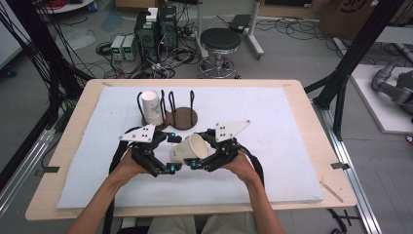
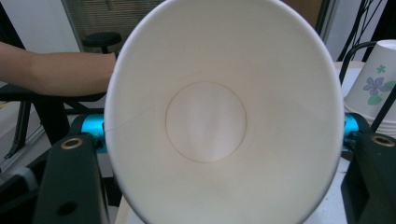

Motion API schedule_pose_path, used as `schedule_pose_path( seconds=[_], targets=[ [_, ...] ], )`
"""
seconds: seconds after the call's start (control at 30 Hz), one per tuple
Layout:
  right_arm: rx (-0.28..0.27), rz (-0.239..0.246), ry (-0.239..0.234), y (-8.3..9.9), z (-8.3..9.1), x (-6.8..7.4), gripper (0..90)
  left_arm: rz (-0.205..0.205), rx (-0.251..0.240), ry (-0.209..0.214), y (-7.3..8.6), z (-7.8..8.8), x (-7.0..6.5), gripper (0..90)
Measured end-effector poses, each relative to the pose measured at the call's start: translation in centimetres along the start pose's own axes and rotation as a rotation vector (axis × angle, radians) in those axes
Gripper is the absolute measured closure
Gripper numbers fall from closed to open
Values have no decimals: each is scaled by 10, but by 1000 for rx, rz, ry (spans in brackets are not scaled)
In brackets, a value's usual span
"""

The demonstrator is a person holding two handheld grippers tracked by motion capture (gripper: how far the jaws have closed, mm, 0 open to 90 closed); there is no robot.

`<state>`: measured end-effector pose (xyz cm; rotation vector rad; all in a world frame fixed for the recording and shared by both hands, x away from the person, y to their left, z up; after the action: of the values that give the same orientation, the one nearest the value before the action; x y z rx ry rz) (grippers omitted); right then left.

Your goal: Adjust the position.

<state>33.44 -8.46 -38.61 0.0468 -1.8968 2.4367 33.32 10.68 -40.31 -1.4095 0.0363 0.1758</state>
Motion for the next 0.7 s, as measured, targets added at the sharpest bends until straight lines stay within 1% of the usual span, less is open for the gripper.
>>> schedule_pose_path(
  seconds=[0.07, 0.17, 0.37, 0.47, 0.53, 0.6, 0.63, 0.67, 0.7],
  targets=[
    [-1, 1, -2, 0, 0, 0, 294, -6, -2, 11, 0, 0, -1, 37],
    [-6, 2, 0, -1, 0, 0, 294, -12, 5, 17, 0, -1, -2, 37],
    [-8, 2, 3, -1, 1, 0, 295, -6, 5, 10, 0, 0, -2, 37],
    [-4, 0, 8, -1, 2, 0, 295, -10, 13, -13, 0, 1, -1, 37],
    [-7, 1, 10, -1, 2, 0, 295, -22, 22, -49, 0, 3, 0, 37],
    [-2, -2, 15, -1, 4, -1, 295, -19, 24, -68, 1, 4, 1, 37],
    [-4, 0, 22, -1, 4, -1, 295, -18, 30, -88, 1, 6, 1, 37],
    [-2, 1, 31, -1, 5, -2, 295, -22, 45, -111, 3, 7, 2, 37],
    [-4, -5, 38, -1, 7, -3, 295, -20, 54, -120, 5, 8, 2, 37]
  ],
)
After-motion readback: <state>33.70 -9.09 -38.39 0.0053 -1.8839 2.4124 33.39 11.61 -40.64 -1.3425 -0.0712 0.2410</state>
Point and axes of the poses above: each handheld gripper's, and its own axes: z roughly backward along the jaws, y roughly out of its underside, x roughly to its left, the point moved 4 cm from there along -z, roughly forward along the jaws, and after that the axes turned 2 degrees about -x, right-handed, at the moved point
